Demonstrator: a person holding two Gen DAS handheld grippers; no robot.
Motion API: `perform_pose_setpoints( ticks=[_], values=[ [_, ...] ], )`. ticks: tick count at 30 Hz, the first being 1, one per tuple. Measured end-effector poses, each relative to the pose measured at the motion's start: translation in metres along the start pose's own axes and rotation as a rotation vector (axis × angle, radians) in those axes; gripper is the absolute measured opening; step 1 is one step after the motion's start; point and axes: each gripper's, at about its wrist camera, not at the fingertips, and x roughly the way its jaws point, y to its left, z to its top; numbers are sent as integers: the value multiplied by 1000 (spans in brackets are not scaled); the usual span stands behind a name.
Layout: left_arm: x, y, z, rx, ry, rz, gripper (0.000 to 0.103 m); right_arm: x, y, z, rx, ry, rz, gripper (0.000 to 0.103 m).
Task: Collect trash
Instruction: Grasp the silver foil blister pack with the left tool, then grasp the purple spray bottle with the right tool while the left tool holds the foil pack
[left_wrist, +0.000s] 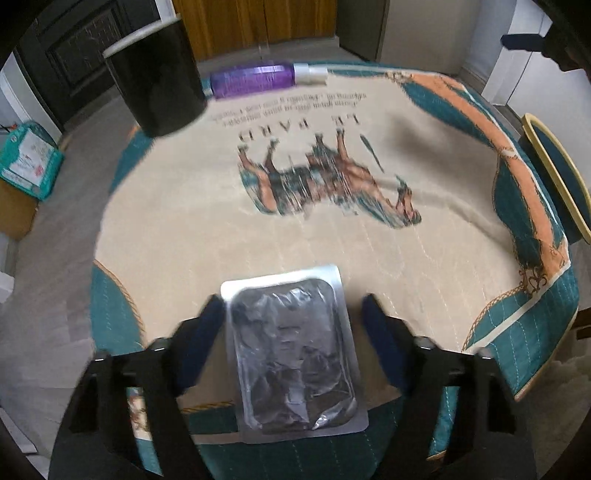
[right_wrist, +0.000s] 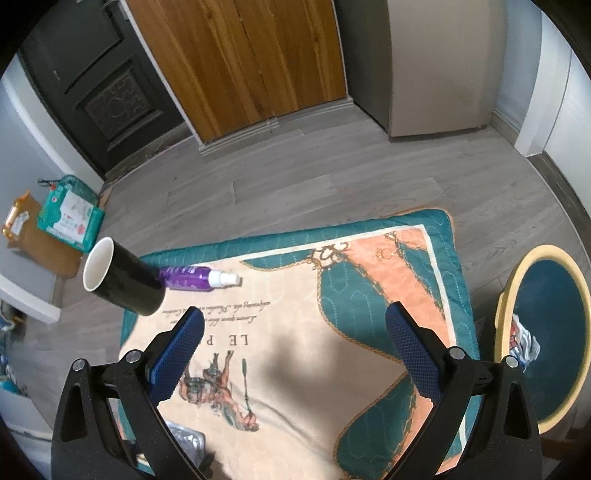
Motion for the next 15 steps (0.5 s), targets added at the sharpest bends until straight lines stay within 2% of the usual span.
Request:
perform_pose_setpoints(
  ticks=[1,5,11,15],
  values=[
    [0,-1,1,6,-7,1,61,0,-3,1,9,0,1,97],
    [-4,-3,14,-10,-24,-8,60,3,-7,1,15,2,0,97],
    [-23,1,55,7,-134,-8,60,27,13,6,-166,-5,-27,97],
    [-42,19,82,41,-175,16,60,49,28,9,-259,10,22,97]
  ],
)
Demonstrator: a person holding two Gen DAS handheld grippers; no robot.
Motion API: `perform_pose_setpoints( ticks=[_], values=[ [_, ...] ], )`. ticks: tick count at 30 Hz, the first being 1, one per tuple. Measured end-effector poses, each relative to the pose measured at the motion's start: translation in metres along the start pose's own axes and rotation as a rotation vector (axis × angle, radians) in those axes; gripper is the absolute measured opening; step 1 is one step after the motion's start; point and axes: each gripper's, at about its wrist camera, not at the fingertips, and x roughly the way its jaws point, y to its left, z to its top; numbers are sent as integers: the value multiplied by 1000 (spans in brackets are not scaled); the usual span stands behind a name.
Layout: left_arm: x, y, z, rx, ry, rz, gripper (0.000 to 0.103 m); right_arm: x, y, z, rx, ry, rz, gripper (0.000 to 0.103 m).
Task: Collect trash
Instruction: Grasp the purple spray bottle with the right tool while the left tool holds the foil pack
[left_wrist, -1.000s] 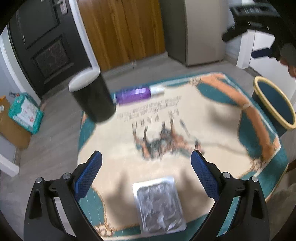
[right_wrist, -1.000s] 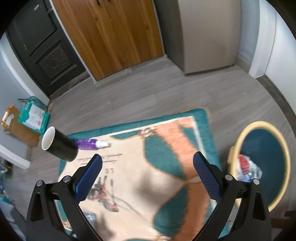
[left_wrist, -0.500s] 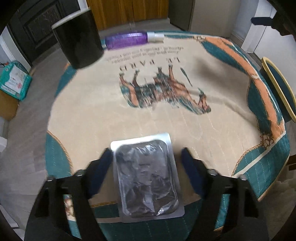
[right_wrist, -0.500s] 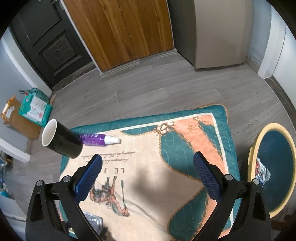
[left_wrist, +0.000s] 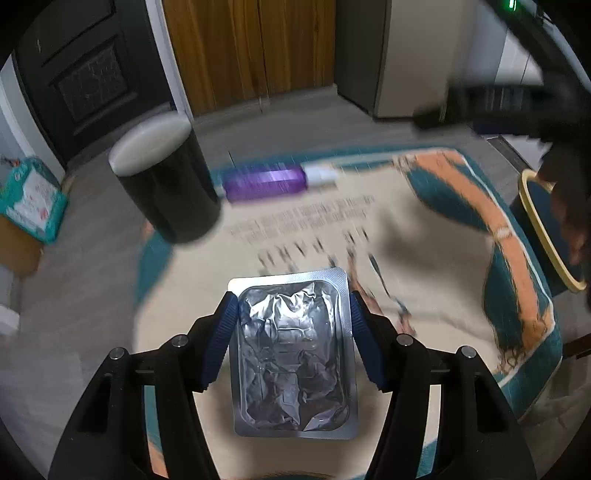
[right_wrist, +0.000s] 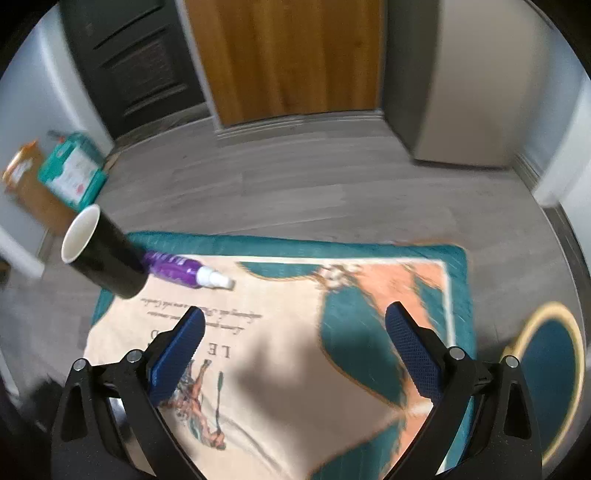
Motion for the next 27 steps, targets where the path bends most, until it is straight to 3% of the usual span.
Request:
perform_pose_setpoints(
  ticks=[4,8,10,15,22,27],
  values=[
    [2,20,21,47,-3,11,60,27,19,13,-58,18,91,95],
    [27,44,14,-63,31,-15,60,49,46,24,-191,9,126,86],
    [39,52,9,-79,52,-26,60,62,60,29,-270,13,139,78],
    [60,63,0,-93,111,-50,60,85,83,35,-350,27,187,72],
    [70,74,0,-103,121,-41,60,110,119,27,-477,69,193,62],
    [68,80,-3,-133,127,-45,60,118,141,16,-586,61,108,53]
  ],
)
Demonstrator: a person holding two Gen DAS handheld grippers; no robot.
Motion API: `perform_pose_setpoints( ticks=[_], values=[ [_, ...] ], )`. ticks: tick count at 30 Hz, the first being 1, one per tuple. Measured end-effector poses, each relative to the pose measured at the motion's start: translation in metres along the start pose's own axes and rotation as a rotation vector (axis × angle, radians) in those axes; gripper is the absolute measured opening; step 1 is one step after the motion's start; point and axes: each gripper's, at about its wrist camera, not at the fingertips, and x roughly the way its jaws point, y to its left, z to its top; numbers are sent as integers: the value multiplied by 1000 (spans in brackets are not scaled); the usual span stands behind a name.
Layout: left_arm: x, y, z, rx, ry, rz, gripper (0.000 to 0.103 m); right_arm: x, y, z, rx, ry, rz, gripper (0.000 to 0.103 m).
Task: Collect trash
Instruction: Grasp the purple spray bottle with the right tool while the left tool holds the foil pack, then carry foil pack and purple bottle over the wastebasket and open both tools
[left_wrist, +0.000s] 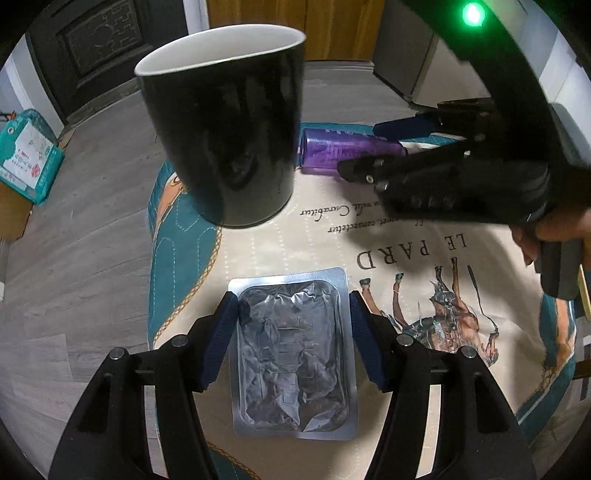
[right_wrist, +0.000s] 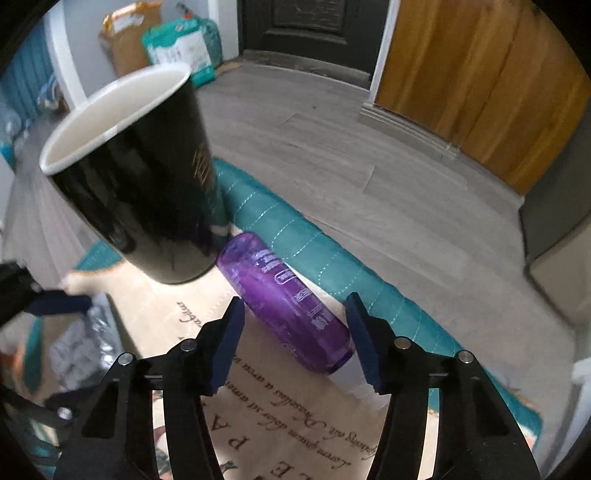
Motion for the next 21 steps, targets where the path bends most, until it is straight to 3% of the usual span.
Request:
perform_pose_setpoints(
  ticks=[1,6,13,21],
  values=[
    [-1,2,-1,-3,0,0,60,0,2,-1,-15,3,-2,46],
    [-5,8,-1,-8,-4,7,60,-7,10,-12,-81,37,-5,35],
    [-17,-6,10,12,-43,17,60,-30,4,-35,-55,77,17,35],
    [-35,-25,20,33,-95,12,60,-94,-17,-65,56,40,-2,33]
  ],
)
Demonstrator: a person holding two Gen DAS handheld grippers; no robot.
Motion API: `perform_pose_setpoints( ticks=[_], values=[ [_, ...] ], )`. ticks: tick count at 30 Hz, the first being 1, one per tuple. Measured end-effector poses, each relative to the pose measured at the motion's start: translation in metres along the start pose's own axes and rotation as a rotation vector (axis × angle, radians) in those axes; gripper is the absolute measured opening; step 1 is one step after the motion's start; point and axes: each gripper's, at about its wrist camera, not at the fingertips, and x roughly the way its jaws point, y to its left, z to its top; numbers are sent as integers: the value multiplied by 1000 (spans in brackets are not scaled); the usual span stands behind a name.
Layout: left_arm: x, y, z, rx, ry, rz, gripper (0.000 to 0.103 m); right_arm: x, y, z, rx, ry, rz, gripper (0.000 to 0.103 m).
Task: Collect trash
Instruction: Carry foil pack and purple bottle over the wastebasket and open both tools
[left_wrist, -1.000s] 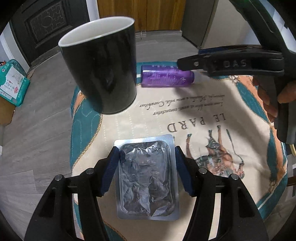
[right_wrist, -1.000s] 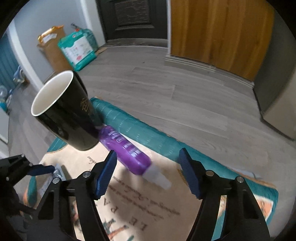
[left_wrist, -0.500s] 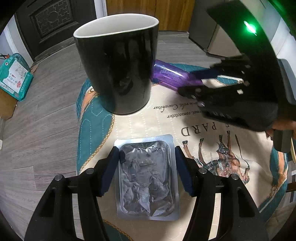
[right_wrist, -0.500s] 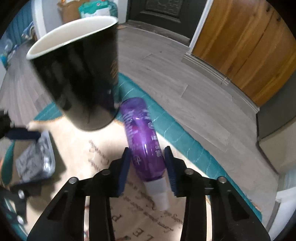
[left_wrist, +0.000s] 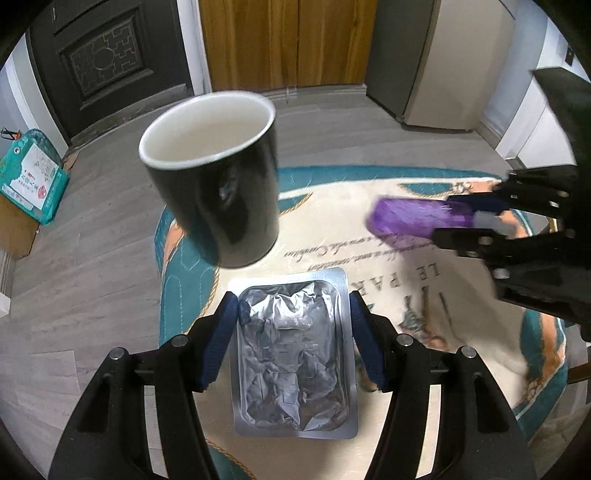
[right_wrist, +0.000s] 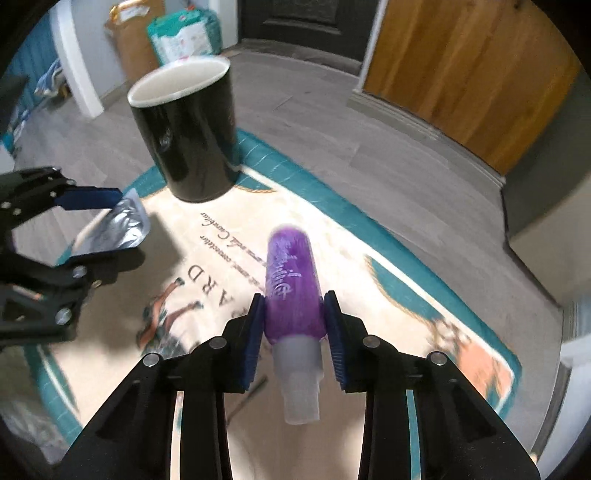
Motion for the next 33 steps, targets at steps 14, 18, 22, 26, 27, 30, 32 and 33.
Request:
perform_pose_setpoints(
  ticks=[14,18,22,26,27,30,32,33],
  values=[
    [-28,-116,31,122,-64,-101,60,-131,-63,-114,288,-106,-108,33],
    [-41,-189,36,255,-112,-123,60,-171,-92,-160,417,-162,-156,33],
    [-48,-244,35,335,-138,-150,60,-200,-122,-203,509,-182,-231,33],
    [-54,-288,33,374,-157,-177,60,-215,-153,-236,585,-203,-284,33],
    [-54,-296,33,380,-160,-184,60,-217,-165,-247,618,-209,-289,33],
    [-54,-327,30,419,-170,-204,60,-213,-190,-270,691,-208,-294,33],
    [-50,-348,25,460,-174,-213,60,-205,-207,-287,724,-180,-294,33],
    [-47,-356,24,477,-171,-220,60,-202,-210,-291,732,-171,-301,33]
  ],
)
